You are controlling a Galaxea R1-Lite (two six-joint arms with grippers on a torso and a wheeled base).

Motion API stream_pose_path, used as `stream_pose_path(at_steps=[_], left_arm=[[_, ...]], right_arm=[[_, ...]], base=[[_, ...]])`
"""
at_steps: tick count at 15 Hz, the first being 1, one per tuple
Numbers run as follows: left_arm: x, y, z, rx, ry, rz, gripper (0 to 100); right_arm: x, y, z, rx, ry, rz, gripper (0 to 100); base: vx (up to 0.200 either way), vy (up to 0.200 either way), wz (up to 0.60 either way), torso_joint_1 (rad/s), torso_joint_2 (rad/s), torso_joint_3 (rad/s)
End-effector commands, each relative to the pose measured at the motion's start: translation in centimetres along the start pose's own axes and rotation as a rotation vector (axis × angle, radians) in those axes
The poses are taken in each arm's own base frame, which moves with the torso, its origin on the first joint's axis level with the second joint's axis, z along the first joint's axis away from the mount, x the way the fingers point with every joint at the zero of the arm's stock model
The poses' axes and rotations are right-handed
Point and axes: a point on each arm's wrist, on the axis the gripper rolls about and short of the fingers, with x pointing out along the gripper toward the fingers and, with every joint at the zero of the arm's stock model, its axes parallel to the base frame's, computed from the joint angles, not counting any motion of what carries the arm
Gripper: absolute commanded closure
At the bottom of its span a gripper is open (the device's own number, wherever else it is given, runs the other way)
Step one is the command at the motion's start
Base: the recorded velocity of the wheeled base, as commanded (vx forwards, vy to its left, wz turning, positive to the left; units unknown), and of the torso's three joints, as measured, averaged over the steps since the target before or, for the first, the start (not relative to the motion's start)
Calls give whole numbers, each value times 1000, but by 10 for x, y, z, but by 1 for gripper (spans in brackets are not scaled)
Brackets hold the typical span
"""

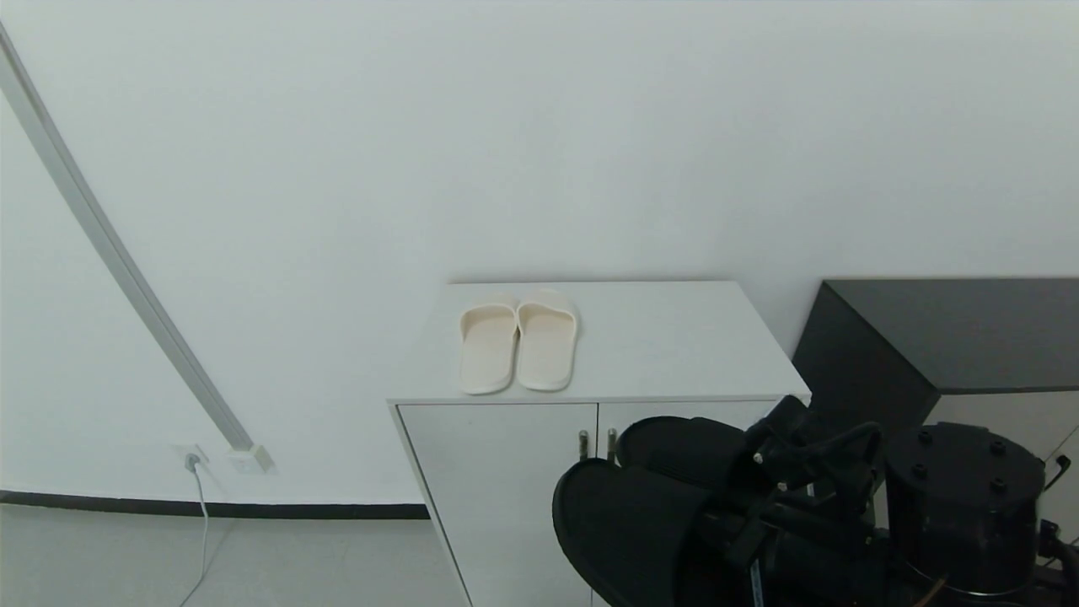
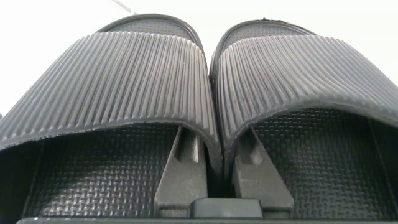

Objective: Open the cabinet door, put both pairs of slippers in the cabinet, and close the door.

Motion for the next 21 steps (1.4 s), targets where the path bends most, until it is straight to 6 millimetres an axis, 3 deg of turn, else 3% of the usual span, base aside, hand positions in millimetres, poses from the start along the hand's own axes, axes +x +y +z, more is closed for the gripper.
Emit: stream_pose_path(at_steps=[1, 2, 3, 21], left_arm=[[0, 0, 0, 0, 1, 0, 100], [0, 0, 0, 3, 3, -3, 100], [0, 0, 0, 0, 3, -3, 0], [0, 0, 0, 0, 3, -3, 0]], right_arm=[[0, 0, 0, 0, 0, 0, 100], [0, 0, 0, 0, 0, 2, 100], [0, 1, 0, -3, 0, 5, 100], [-3, 1, -6, -23, 21, 3, 100]], base=[[0, 0, 0, -144, 325, 173], [0, 0, 0, -154, 344, 193], [0, 0, 0, -159, 354, 188], [0, 0, 0, -196, 473, 269]])
